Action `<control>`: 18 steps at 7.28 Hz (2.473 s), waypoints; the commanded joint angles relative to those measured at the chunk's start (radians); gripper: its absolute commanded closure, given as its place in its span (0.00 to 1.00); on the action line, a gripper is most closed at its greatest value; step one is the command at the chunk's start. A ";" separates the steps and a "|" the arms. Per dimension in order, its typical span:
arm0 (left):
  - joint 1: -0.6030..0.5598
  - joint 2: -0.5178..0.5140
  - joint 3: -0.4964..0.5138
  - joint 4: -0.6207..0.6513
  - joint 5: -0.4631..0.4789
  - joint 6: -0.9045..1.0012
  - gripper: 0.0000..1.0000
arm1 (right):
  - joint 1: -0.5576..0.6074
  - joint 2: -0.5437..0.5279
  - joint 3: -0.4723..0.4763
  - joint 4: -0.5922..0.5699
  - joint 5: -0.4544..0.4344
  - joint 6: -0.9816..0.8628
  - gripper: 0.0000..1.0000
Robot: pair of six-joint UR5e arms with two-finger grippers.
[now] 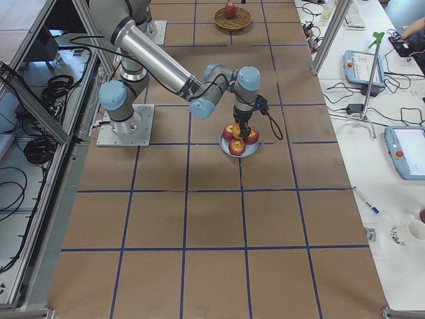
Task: Transfer apple from basket to plate
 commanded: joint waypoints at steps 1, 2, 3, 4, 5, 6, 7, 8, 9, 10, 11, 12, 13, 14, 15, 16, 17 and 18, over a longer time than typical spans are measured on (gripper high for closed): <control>0.000 -0.001 0.000 0.000 -0.001 0.000 0.01 | 0.000 0.000 -0.001 0.001 -0.005 0.001 0.00; -0.002 -0.002 0.002 0.000 -0.002 0.000 0.01 | 0.000 -0.016 -0.006 0.001 -0.008 0.001 0.00; 0.000 -0.002 0.002 0.001 -0.002 0.000 0.01 | 0.003 -0.023 -0.015 0.001 -0.008 0.001 0.00; -0.002 -0.002 0.000 0.000 -0.002 0.000 0.01 | 0.006 -0.046 -0.050 0.009 -0.007 0.001 0.00; -0.002 -0.002 0.000 0.000 -0.002 0.000 0.01 | 0.018 -0.071 -0.098 0.065 -0.005 0.001 0.00; -0.002 -0.002 0.000 0.000 -0.002 0.000 0.01 | 0.052 -0.079 -0.168 0.163 -0.005 0.008 0.00; -0.003 -0.002 0.002 0.000 -0.002 0.000 0.01 | 0.090 -0.080 -0.235 0.252 -0.005 0.066 0.00; -0.003 -0.002 0.000 0.000 -0.004 0.000 0.01 | 0.153 -0.085 -0.303 0.365 -0.004 0.165 0.00; -0.003 -0.002 0.000 0.000 -0.004 0.000 0.01 | 0.213 -0.100 -0.326 0.432 -0.005 0.262 0.00; -0.003 -0.002 0.002 0.000 -0.004 0.000 0.01 | 0.283 -0.137 -0.324 0.476 -0.004 0.372 0.00; -0.003 -0.002 0.000 0.000 -0.005 0.000 0.01 | 0.363 -0.175 -0.317 0.519 -0.004 0.481 0.00; -0.005 -0.004 0.000 0.000 -0.007 0.000 0.01 | 0.420 -0.191 -0.313 0.579 -0.005 0.576 0.00; -0.005 -0.005 0.000 0.000 -0.007 -0.002 0.01 | 0.437 -0.207 -0.308 0.604 -0.004 0.580 0.00; -0.005 -0.005 0.000 0.000 -0.007 -0.002 0.01 | 0.431 -0.221 -0.296 0.619 -0.008 0.579 0.00; -0.003 -0.005 0.000 0.000 -0.008 -0.002 0.01 | 0.436 -0.235 -0.293 0.619 -0.008 0.581 0.00; -0.005 -0.005 0.000 0.000 -0.007 -0.002 0.01 | 0.437 -0.240 -0.293 0.623 -0.005 0.590 0.00; -0.005 -0.005 0.000 0.000 -0.008 -0.002 0.01 | 0.439 -0.250 -0.291 0.630 -0.004 0.591 0.00; -0.003 -0.005 0.000 0.000 -0.008 -0.002 0.01 | 0.437 -0.255 -0.288 0.632 -0.005 0.591 0.00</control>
